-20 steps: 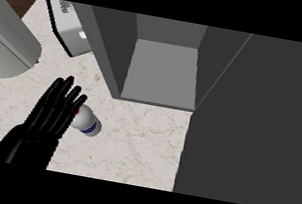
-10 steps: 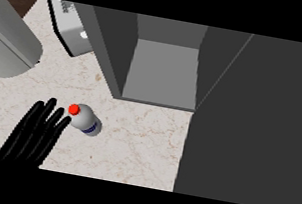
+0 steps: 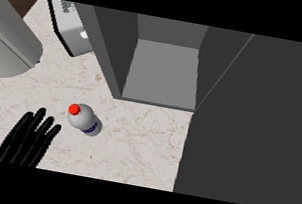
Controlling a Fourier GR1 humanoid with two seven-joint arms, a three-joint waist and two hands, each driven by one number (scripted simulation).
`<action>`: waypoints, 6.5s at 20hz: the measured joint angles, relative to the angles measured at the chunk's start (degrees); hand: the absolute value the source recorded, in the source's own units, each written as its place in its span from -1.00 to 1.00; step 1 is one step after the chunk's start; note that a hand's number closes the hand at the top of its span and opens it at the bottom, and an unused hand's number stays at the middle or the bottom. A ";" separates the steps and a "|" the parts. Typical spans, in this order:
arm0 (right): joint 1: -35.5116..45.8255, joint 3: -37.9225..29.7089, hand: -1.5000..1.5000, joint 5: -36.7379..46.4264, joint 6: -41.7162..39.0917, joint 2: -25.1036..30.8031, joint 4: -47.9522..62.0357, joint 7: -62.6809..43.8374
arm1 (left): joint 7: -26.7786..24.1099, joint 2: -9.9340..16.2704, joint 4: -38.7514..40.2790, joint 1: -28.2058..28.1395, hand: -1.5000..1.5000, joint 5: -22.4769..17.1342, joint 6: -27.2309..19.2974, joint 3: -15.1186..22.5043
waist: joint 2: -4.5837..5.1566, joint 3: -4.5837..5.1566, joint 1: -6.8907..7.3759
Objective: Pick up the bottled water, place it into the cabinet and close the cabinet
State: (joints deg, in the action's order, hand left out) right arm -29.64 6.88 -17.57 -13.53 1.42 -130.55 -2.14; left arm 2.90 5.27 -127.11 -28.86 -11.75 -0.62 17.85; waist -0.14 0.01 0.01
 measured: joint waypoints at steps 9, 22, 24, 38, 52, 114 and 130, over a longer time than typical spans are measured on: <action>-1.34 0.72 -1.00 1.70 -1.21 -0.73 1.97 3.44 | -5.22 0.61 5.81 0.81 -1.00 -3.48 2.01 -6.49 | 0.05 0.00 -0.06; -5.48 3.06 -1.00 3.82 -3.10 -0.41 1.79 7.30 | -9.99 3.24 21.75 9.76 -1.00 -4.14 6.73 -16.08 | 0.07 0.01 -0.31; -5.01 2.38 -1.00 3.06 -3.34 0.04 1.91 6.99 | -11.15 3.23 25.51 11.66 -1.00 -3.77 7.41 -16.94 | 0.08 0.01 -0.32; -7.60 2.75 -1.00 3.05 -4.91 0.31 2.34 10.03 | -16.28 2.96 50.26 24.16 -1.00 -3.82 11.20 -22.69 | 0.12 0.01 -0.49; -7.24 1.83 -1.00 2.24 -5.60 1.02 3.18 10.14 | -30.60 3.28 83.96 40.16 -1.00 -2.39 18.10 -27.14 | 0.18 0.03 -0.65; -5.93 4.53 -1.00 4.06 -3.63 1.55 6.53 12.00 | -37.65 2.96 98.02 45.50 1.00 -10.32 31.49 -32.84 | 0.02 -0.03 -0.15; -4.37 6.60 -1.00 3.74 -2.18 0.93 6.27 10.11 | -18.56 -3.87 62.24 35.93 1.00 -15.41 20.29 -23.90 | -0.08 -0.06 0.13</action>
State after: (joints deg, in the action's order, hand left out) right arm -34.01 13.48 -13.83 -15.72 2.35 -124.27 7.97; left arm -15.66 1.40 -64.88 7.07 -27.16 19.66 -6.06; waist -0.22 -0.05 0.14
